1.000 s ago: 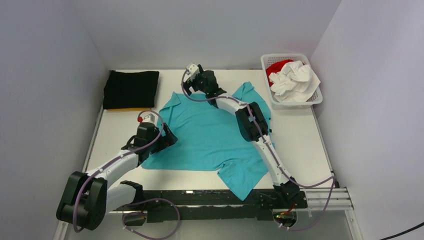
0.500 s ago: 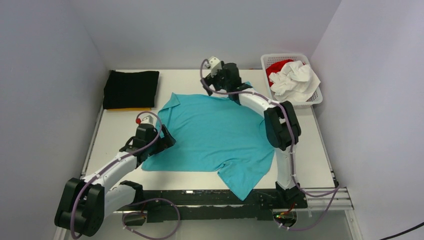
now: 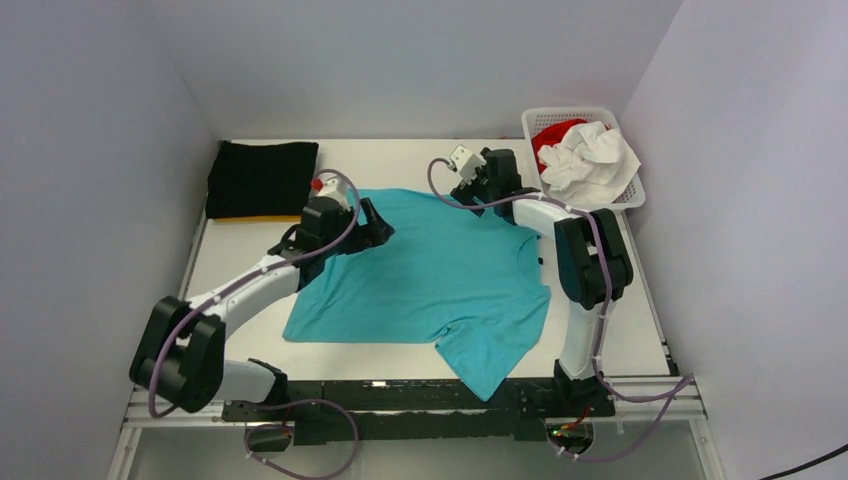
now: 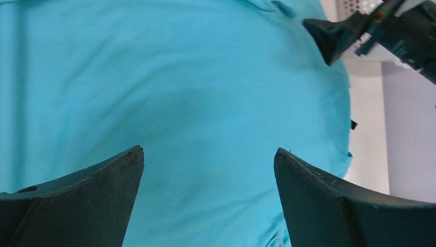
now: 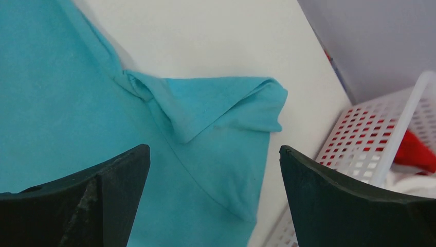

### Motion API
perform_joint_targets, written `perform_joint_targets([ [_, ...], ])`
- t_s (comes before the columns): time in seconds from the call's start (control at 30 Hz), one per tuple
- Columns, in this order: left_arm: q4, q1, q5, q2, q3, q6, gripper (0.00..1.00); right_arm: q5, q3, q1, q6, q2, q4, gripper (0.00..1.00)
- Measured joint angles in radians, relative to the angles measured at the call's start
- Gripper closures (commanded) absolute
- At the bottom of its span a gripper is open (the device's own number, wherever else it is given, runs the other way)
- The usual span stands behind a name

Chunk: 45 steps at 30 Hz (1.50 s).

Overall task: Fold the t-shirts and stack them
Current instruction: Grab the side of the flattened tshirt closest away from the robot with both arms

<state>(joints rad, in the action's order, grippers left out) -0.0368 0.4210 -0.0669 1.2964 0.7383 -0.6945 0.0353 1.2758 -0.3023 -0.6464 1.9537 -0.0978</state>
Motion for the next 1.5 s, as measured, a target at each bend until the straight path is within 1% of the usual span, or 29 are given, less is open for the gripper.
perform_joint_targets([
  [0.13,-0.069,0.035,-0.057,0.103,0.030,0.003,0.00,0.012,0.017,-0.011,-0.141,0.015,0.022,0.08],
  [0.3,-0.071,0.050,-0.106,0.227,0.031,0.002,0.01,0.015,0.076,-0.005,-0.198,0.087,0.046,0.14],
  [0.4,-0.067,0.052,-0.111,0.251,0.029,0.002,0.01,0.022,0.108,-0.002,-0.204,0.130,0.055,0.33],
  [0.43,-0.064,0.052,-0.111,0.253,0.029,0.002,0.01,0.023,0.116,0.000,-0.206,0.143,0.056,0.41],
  [0.53,-0.051,0.052,-0.109,0.253,0.027,0.003,0.01,0.022,0.127,0.003,-0.201,0.171,0.057,0.56],
  [0.57,-0.049,0.052,-0.107,0.253,0.024,0.003,0.01,0.022,0.128,0.005,-0.202,0.176,0.057,0.57],
  [0.7,-0.018,0.052,-0.083,0.253,0.008,0.005,0.01,0.029,0.134,0.018,-0.187,0.195,0.057,0.58],
  [0.8,0.010,0.052,-0.061,0.253,0.000,0.013,0.01,0.051,0.135,0.028,-0.183,0.196,0.057,0.63],
  [0.83,0.015,0.052,-0.057,0.253,-0.002,0.017,0.00,0.058,0.136,0.032,-0.183,0.196,0.058,0.67],
  [0.93,0.016,0.052,-0.048,0.253,-0.003,0.023,0.01,0.085,0.139,0.038,-0.183,0.204,0.060,0.84],
  [0.97,0.016,0.052,-0.047,0.253,-0.003,0.023,0.01,0.090,0.142,0.039,-0.187,0.208,0.060,0.99],
  [1.0,0.016,0.053,-0.046,0.253,-0.003,0.024,0.01,0.094,0.147,0.039,-0.186,0.213,0.061,1.00],
  [1.17,0.016,0.054,-0.040,0.253,-0.003,0.025,0.01,0.095,0.169,0.040,-0.175,0.229,0.058,1.00],
  [1.4,0.019,0.054,-0.037,0.253,-0.003,0.025,0.00,0.048,0.227,0.040,-0.174,0.253,0.025,1.00],
  [1.5,0.018,0.054,-0.037,0.253,-0.005,0.025,0.01,0.042,0.264,0.040,-0.188,0.277,0.008,0.98],
])
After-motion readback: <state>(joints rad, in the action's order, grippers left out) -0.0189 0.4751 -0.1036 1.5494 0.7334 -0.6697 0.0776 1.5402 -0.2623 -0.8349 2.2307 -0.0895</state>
